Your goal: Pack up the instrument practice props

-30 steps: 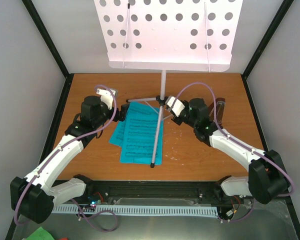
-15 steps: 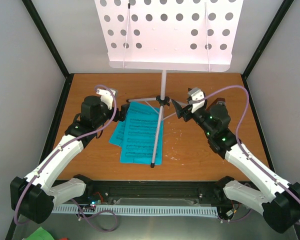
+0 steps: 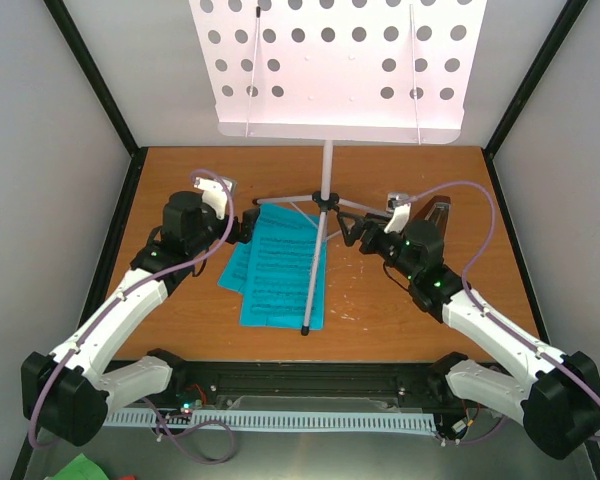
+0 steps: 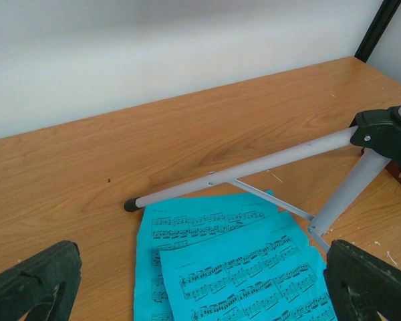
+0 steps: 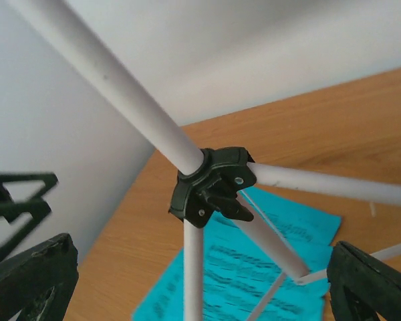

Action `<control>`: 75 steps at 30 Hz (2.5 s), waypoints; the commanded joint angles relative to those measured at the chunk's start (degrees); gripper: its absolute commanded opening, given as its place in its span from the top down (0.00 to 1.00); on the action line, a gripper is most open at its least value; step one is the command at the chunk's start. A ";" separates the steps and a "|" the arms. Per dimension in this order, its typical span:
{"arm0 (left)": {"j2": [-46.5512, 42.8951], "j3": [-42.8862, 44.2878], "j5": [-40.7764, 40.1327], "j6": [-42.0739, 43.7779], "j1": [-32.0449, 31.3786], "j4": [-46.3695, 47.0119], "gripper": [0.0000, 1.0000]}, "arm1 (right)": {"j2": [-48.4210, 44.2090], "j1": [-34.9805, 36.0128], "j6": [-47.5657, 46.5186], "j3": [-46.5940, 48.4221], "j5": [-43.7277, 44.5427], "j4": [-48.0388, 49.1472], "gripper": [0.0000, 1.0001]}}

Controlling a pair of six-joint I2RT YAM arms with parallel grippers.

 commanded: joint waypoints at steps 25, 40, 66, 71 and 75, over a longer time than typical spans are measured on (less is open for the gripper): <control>0.13 0.65 1.97 -0.27 0.16 1.47 0.00 | 16.33 -0.03 52.57 13.18 -2.12 -3.76 0.23; 0.32 0.58 3.00 -0.05 0.20 1.47 0.00 | 16.84 0.01 54.75 13.25 -0.85 -3.79 0.65; 0.67 0.51 3.49 0.04 0.16 1.47 0.01 | 15.46 0.03 51.90 11.54 0.31 -1.48 0.86; 0.66 0.52 3.49 0.03 0.16 1.47 0.01 | 15.55 0.04 50.75 10.57 0.29 -0.67 0.88; 0.66 0.54 3.55 0.04 0.16 1.47 0.01 | 15.76 0.03 47.10 9.39 0.07 0.78 0.97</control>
